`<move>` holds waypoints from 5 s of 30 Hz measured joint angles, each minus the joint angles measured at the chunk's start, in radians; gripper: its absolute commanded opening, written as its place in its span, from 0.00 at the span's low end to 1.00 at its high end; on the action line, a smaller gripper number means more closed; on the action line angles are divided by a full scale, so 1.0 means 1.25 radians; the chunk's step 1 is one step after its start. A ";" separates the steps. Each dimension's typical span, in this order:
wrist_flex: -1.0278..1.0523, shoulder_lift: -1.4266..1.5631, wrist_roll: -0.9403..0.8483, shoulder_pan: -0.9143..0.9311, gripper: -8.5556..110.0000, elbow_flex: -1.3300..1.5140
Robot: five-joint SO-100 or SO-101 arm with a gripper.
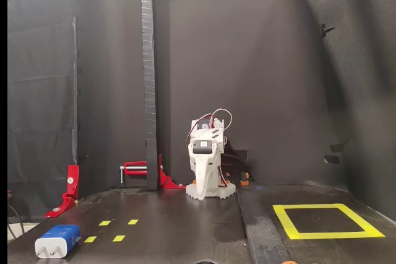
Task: Grasp the block and place it in the designated area.
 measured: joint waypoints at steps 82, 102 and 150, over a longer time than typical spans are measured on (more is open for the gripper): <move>-0.339 0.000 -0.007 -0.005 0.07 0.000; -0.601 0.000 -0.031 -0.002 0.07 0.000; -0.479 -0.283 -0.039 0.472 0.07 -0.214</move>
